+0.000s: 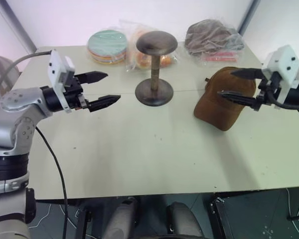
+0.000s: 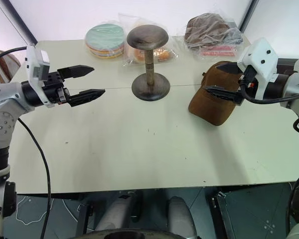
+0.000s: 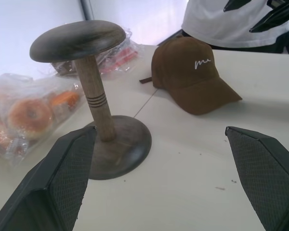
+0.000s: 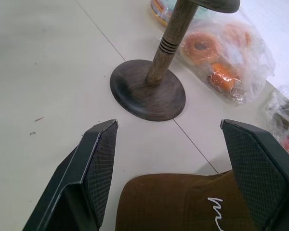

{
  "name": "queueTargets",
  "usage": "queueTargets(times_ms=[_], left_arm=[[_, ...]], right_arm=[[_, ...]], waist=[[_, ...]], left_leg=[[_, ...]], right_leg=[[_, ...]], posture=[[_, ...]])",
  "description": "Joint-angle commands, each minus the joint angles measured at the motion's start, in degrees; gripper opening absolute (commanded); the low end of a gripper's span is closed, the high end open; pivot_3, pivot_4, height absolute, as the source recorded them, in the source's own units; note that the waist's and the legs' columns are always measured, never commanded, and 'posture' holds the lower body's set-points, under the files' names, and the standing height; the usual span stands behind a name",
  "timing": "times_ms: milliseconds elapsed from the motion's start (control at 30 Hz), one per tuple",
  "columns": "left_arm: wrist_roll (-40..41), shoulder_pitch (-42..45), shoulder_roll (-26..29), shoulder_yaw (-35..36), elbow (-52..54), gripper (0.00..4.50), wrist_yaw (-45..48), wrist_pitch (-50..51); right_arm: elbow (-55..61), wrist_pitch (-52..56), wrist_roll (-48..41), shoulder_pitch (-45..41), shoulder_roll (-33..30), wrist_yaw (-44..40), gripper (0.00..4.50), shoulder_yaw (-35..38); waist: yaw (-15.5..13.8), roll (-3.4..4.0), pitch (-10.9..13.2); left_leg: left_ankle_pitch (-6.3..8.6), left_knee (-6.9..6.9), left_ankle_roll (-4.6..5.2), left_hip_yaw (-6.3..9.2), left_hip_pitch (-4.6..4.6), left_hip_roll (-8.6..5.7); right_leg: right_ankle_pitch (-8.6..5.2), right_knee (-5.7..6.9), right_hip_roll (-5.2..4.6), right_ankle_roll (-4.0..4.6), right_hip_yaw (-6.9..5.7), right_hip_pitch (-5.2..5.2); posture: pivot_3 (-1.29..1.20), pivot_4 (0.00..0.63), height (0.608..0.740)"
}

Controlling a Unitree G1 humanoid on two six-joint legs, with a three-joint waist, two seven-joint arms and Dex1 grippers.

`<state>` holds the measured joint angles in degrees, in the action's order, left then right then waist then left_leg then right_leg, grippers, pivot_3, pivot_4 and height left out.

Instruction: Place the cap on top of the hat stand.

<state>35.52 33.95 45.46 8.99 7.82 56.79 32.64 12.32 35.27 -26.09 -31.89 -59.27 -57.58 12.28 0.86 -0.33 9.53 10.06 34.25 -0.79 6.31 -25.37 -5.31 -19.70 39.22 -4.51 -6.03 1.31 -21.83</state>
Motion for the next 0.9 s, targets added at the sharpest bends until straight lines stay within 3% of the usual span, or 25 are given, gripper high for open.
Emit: queueTargets(times_ms=[33,900], left_arm=[[-0.07,1.93,-0.18,0.70,-0.16,4.50,0.06,-1.12],[1.01,1.96,0.24,1.21,0.92,4.50,0.48,1.07]], right_arm=[[2.18,0.09,-0.73,-0.08,-1.37,0.64,3.48,2.59],[5.91,2.82,-2.85,1.41,-2.08,1.56,3.48,3.51]], waist=[[-0.01,0.00,0.00],[-0.04,0.00,0.00]], left_leg=[[0.00,0.00,0.00,0.00,0.00,0.00],[0.00,0.02,0.01,0.00,0.00,0.00]], right_leg=[[0.00,0.00,0.00,0.00,0.00,0.00],[0.00,0.00,0.00,0.00,0.00,0.01]], posture=[[0.00,0.150,0.740],[0.00,0.150,0.740]])
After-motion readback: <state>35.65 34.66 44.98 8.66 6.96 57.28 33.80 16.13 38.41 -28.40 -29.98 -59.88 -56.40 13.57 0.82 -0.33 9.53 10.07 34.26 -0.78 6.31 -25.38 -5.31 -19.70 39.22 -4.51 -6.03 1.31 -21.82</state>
